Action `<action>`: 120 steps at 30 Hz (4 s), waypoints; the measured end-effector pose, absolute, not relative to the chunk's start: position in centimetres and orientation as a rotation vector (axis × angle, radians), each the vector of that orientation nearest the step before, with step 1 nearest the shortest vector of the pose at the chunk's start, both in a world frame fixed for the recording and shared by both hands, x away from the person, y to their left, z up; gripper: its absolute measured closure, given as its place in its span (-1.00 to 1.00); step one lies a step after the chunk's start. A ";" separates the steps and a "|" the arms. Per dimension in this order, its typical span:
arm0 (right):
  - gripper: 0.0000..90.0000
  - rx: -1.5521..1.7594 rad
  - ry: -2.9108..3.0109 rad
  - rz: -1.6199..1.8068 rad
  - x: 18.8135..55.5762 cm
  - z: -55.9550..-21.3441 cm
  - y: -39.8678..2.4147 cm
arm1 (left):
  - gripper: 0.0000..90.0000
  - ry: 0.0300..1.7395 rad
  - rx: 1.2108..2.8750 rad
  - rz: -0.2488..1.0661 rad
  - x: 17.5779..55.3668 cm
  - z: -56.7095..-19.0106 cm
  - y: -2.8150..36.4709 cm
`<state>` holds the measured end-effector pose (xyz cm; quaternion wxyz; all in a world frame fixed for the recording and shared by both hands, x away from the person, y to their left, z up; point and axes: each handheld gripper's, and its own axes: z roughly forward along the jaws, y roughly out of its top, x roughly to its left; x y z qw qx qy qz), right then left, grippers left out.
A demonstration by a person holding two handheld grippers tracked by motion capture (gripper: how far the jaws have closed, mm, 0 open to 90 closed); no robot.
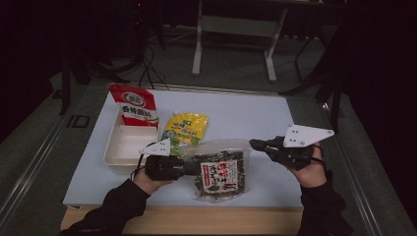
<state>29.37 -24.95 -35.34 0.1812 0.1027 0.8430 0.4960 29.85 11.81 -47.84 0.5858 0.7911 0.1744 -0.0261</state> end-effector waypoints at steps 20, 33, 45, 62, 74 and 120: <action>0.01 0.399 2.249 1.511 29.7 -34.9 -26.0 | 0.76 0.382 1.801 0.107 28.1 -42.9 12.5; -0.70 0.506 2.217 1.566 30.6 -36.3 -26.3 | 0.75 0.405 1.743 0.236 28.0 -38.2 15.8; -0.68 0.500 2.231 1.546 31.7 -38.5 -25.5 | 0.75 0.503 1.714 0.401 28.6 -35.0 21.8; -0.68 0.489 2.245 1.566 31.9 -39.0 -24.8 | 0.75 0.678 1.765 0.525 28.9 -36.1 28.5; -0.68 0.486 2.246 1.565 31.9 -39.1 -24.5 | 0.75 0.787 1.813 0.554 29.6 -37.7 30.6; -0.68 0.463 2.287 1.518 31.8 -40.0 -23.9 | 0.75 0.945 1.674 0.423 31.6 -45.7 34.2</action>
